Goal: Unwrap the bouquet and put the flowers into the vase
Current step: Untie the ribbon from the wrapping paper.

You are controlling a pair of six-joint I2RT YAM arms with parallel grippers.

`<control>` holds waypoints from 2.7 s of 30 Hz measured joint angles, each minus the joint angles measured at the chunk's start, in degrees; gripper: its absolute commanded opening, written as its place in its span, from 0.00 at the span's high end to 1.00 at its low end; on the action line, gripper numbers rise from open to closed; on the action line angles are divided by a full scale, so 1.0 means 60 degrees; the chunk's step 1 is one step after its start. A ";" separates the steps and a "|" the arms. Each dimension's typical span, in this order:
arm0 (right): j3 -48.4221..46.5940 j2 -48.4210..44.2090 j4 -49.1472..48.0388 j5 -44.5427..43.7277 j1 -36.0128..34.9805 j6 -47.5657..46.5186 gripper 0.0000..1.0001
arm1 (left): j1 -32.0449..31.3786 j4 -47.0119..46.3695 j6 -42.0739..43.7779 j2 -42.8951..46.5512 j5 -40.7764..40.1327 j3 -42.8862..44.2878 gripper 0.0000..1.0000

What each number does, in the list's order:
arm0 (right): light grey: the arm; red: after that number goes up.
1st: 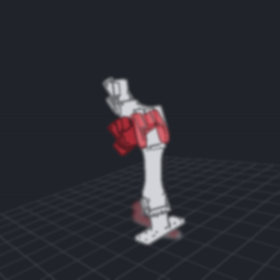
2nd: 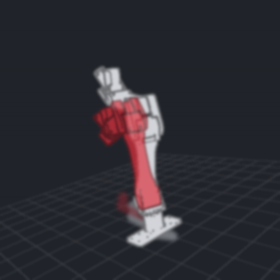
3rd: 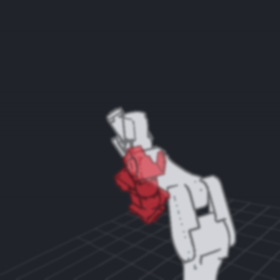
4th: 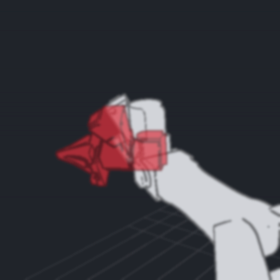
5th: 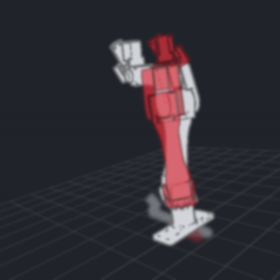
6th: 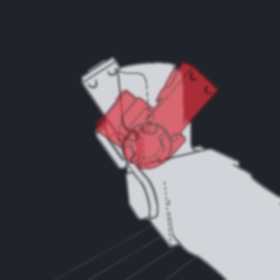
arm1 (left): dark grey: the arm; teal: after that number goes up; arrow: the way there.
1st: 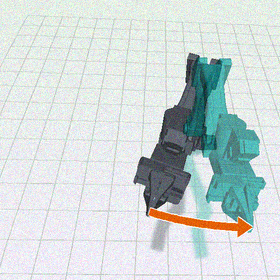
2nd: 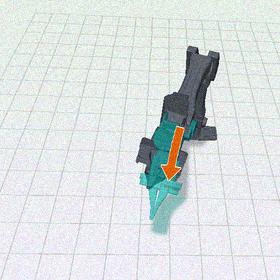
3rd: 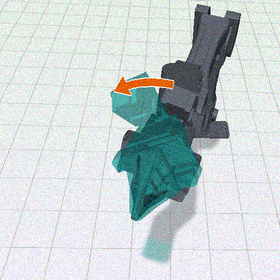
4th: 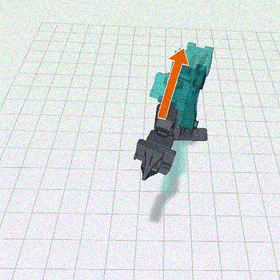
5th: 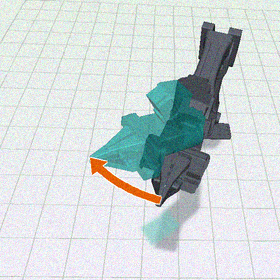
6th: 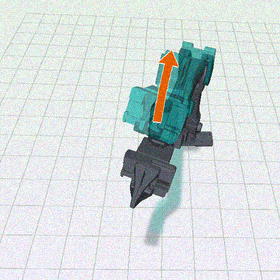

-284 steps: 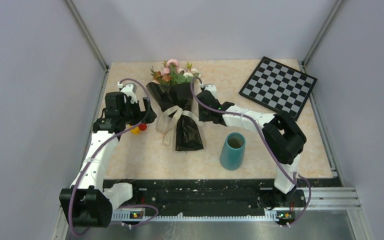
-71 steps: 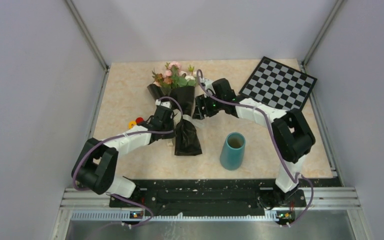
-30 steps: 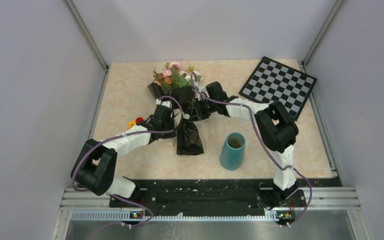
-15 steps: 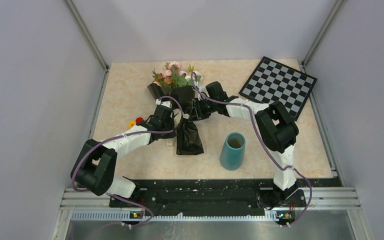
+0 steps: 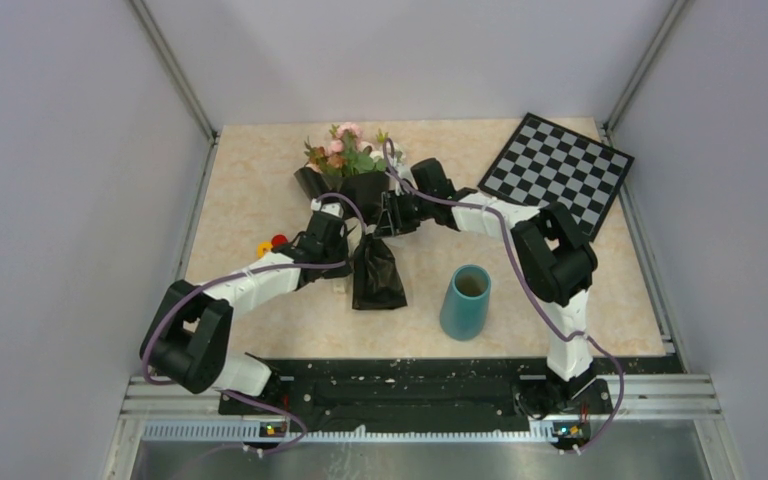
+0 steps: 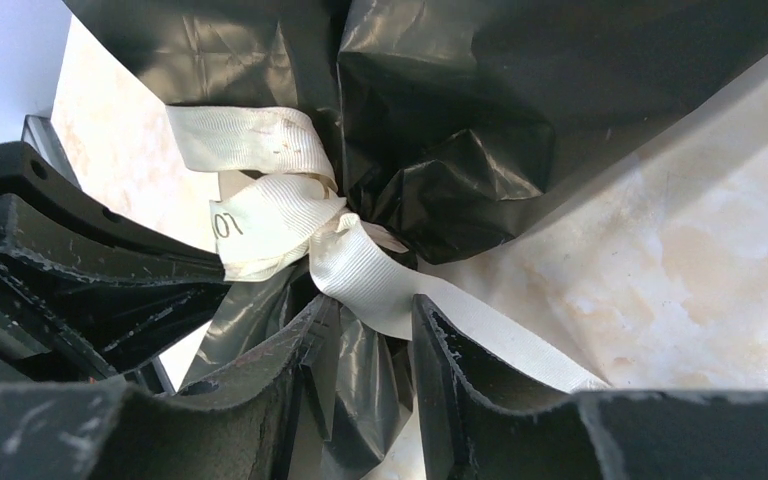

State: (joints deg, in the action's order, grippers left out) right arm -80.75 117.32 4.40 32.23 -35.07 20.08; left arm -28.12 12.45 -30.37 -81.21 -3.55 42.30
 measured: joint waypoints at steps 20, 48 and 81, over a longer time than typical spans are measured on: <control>-0.0295 0.0000 0.0200 -0.0437 0.0000 0.0171 1.00 | 0.0000 -0.0098 -0.0237 0.0528 -0.0186 -0.0331 1.00; 0.0637 -0.0831 -0.0113 -0.1741 -0.0007 0.0091 1.00 | 0.0066 -0.0138 -0.0419 0.0867 -0.0565 -0.0459 1.00; 0.1086 -0.1027 -0.0222 -0.2907 -0.0011 0.0433 1.00 | 0.0539 0.0051 -0.0412 0.0867 -0.0772 -0.0459 1.00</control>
State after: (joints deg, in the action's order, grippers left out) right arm -74.24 111.15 3.07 14.79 -35.14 22.68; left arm -24.88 12.75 -32.84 -76.01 -8.19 39.55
